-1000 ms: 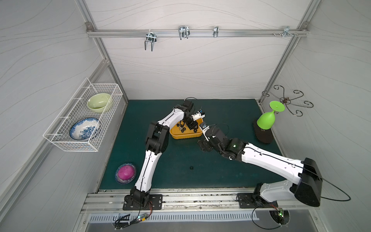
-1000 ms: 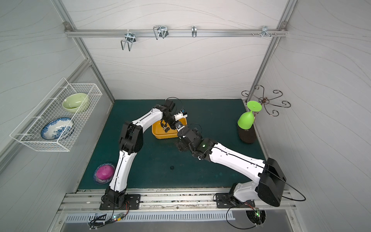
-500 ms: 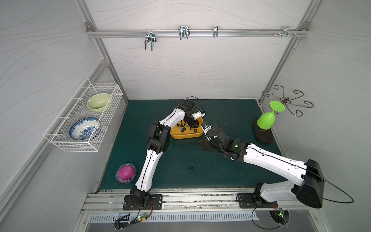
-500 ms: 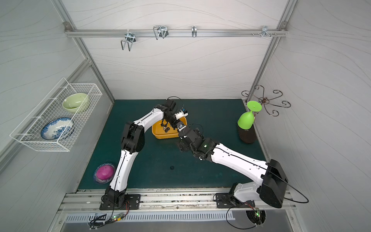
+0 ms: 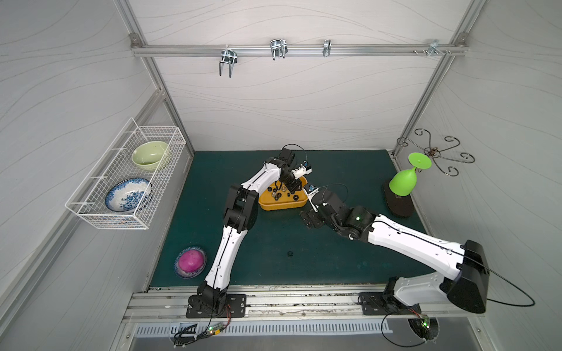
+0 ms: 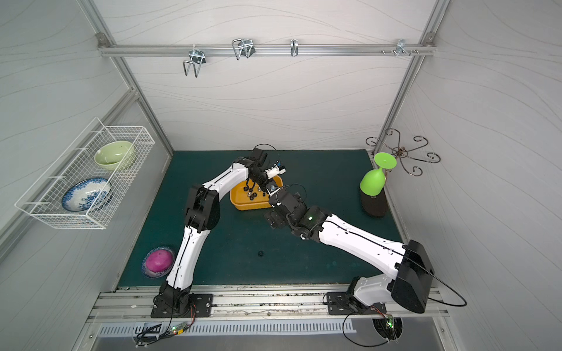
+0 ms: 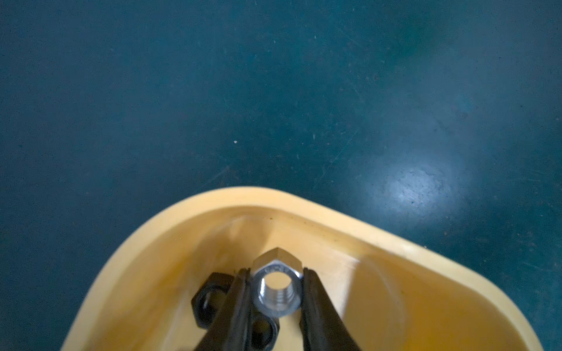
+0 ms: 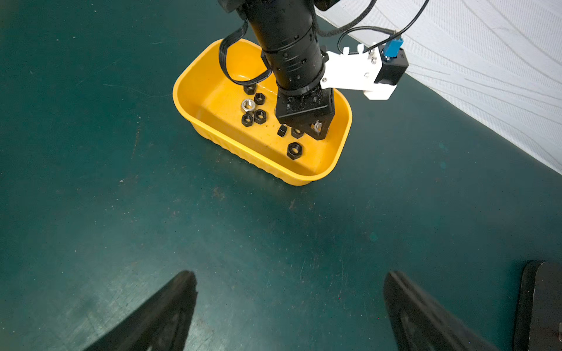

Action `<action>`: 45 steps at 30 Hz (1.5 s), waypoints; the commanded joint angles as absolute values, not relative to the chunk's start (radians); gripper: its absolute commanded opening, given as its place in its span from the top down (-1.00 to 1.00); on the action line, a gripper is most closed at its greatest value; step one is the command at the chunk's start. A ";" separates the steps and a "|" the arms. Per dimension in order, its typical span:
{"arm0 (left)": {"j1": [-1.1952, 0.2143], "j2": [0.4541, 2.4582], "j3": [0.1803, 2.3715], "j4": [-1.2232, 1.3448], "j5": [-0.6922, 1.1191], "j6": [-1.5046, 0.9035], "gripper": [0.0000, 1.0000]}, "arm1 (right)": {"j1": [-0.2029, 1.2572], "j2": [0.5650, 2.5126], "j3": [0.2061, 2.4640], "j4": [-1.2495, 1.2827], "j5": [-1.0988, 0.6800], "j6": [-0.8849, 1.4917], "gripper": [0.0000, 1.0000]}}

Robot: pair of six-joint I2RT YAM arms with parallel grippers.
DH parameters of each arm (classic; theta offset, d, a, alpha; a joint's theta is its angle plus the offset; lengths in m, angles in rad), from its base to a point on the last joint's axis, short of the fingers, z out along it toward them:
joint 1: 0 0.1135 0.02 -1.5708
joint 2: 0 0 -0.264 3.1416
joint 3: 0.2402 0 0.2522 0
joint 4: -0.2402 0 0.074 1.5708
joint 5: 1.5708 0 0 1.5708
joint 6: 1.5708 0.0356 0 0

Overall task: Put the nuts on the desktop into the storage box
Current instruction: Place the nut in the storage box.

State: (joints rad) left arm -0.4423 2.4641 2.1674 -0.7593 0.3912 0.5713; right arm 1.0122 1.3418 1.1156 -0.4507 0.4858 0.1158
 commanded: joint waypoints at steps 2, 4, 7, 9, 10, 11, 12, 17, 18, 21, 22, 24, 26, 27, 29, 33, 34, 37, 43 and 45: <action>-0.451 2.494 2.218 -0.752 0.375 0.575 0.44 | 1.009 1.343 1.140 -0.471 0.485 0.132 -0.98; -0.453 2.497 2.224 -0.759 0.370 0.577 0.43 | 1.009 1.342 1.140 -0.473 0.486 0.134 -0.98; -0.456 2.502 2.238 -0.772 0.361 0.574 0.41 | 1.009 1.342 1.140 -0.475 0.487 0.135 -0.98; -0.456 2.505 2.242 -0.777 0.360 0.572 0.38 | 1.009 1.341 1.137 -0.473 0.488 0.133 -0.98; -0.455 2.505 2.243 -0.782 0.362 0.576 0.37 | 1.009 1.341 1.136 -0.471 0.489 0.133 -0.98; -0.456 2.505 2.246 -0.785 0.363 0.579 0.37 | 1.009 1.340 1.136 -0.470 0.486 0.133 -0.98; -0.456 2.505 2.246 -0.788 0.364 0.581 0.37 | 1.009 1.342 1.136 -0.468 0.488 0.131 -0.98; -0.456 2.505 2.245 -0.792 0.364 0.580 0.34 | 1.009 1.344 1.138 -0.463 0.485 0.130 -0.98; -0.456 2.505 2.246 -0.792 0.364 0.580 0.34 | 1.009 1.344 1.136 -0.463 0.485 0.129 -0.98; -0.456 2.505 2.246 -0.790 0.364 0.578 0.29 | 1.009 1.344 1.136 -0.465 0.485 0.129 -0.98; -0.456 2.505 2.245 -0.790 0.364 0.578 0.29 | 1.009 1.344 1.136 -0.463 0.485 0.129 -0.98; -0.456 2.505 2.247 -0.789 0.364 0.578 0.28 | 1.010 1.342 1.135 -0.462 0.485 0.130 -0.98; -0.455 2.505 2.247 -0.791 0.363 0.578 0.26 | 1.010 1.341 1.136 -0.462 0.485 0.128 -0.98; -0.456 2.504 2.247 -0.793 0.362 0.578 0.25 | 1.009 1.341 1.136 -0.463 0.486 0.128 -0.98; -0.456 2.495 2.248 -0.796 0.364 0.577 0.21 | 1.009 1.342 1.138 -0.463 0.484 0.128 -0.98; -0.455 2.462 2.247 -0.806 0.385 0.575 0.18 | 1.009 1.340 1.140 -0.467 0.484 0.131 -0.98; -0.456 2.451 2.249 -0.809 0.389 0.575 0.18 | 1.009 1.339 1.142 -0.469 0.486 0.133 -0.98; -0.456 2.405 2.244 -0.822 0.408 0.571 0.16 | 1.009 1.337 1.154 -0.486 0.495 0.137 -0.98; -0.453 2.280 2.196 -0.850 0.481 0.566 0.12 | 1.006 1.325 1.207 -0.559 0.492 0.158 -0.98; -0.450 2.235 2.173 -0.857 0.516 0.555 0.12 | 1.004 1.313 1.224 -0.580 0.470 0.153 -0.98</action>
State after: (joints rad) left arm -0.4522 2.3417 2.1780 -0.8455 0.4366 0.5678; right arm 1.0096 1.3407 1.1889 -0.5232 0.4866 0.1356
